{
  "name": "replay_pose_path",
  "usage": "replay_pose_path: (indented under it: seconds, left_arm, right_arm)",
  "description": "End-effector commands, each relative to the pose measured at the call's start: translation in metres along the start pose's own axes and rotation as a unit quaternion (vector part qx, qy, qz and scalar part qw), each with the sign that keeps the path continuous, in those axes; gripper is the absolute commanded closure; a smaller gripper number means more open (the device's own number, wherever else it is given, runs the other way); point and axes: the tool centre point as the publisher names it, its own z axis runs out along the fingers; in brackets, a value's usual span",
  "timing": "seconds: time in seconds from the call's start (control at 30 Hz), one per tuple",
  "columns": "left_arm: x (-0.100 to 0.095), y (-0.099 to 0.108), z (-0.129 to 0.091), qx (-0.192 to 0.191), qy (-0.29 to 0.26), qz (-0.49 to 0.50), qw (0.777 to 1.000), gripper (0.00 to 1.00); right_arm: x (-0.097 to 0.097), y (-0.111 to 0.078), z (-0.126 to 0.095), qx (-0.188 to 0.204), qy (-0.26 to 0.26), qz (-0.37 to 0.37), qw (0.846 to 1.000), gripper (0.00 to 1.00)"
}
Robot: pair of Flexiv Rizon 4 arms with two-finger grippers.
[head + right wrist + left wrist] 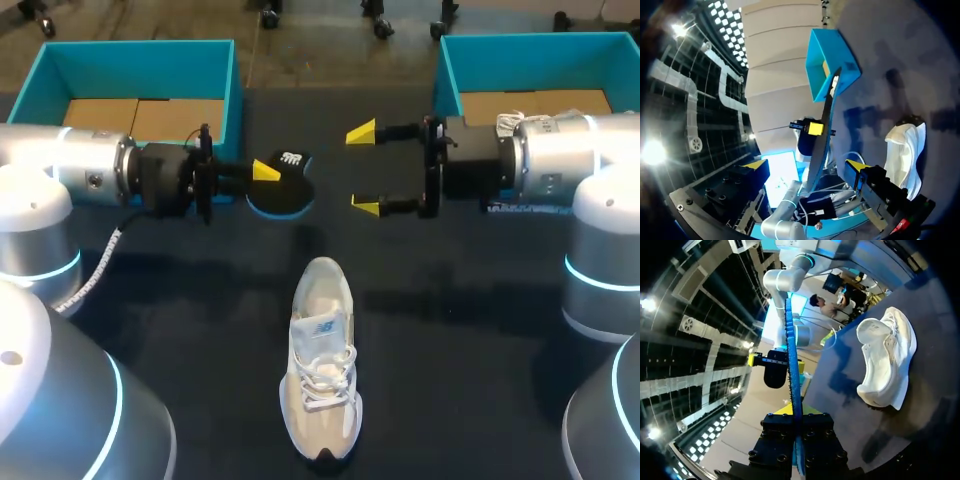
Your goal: Take the shoe out of the shoebox, open the shoe tongue, remove and reinsert the insole, then place the shoe into the shoebox
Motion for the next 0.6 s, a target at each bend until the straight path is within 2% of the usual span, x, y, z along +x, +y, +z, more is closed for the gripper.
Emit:
replay_pose_path:
  seconds: [0.03,0.1,0.23,0.5,0.6]
  left_arm:
    - [0.002,-0.004,0.001,-0.004,0.006,0.025,1.000,1.00]
    - [0.005,-0.005,0.002,0.001,0.009,0.041,0.999,1.00]
    - [0.008,-0.004,0.002,-0.014,0.002,0.078,0.997,1.00]
    - [0.008,-0.007,0.002,0.013,-0.016,0.113,0.993,1.00]
    - [0.004,-0.007,0.002,0.018,-0.007,0.111,0.994,1.00]
  right_arm:
    - [-0.002,-0.001,0.008,-0.002,-0.008,0.001,1.000,0.00]
    - [-0.005,-0.002,0.012,0.001,-0.007,0.001,1.000,0.00]
    - [-0.012,-0.004,0.021,0.010,-0.003,0.012,1.000,0.00]
    - [-0.020,-0.018,0.034,0.003,0.014,0.053,0.998,0.00]
    - [-0.018,-0.025,0.031,-0.007,0.004,0.063,0.998,0.00]
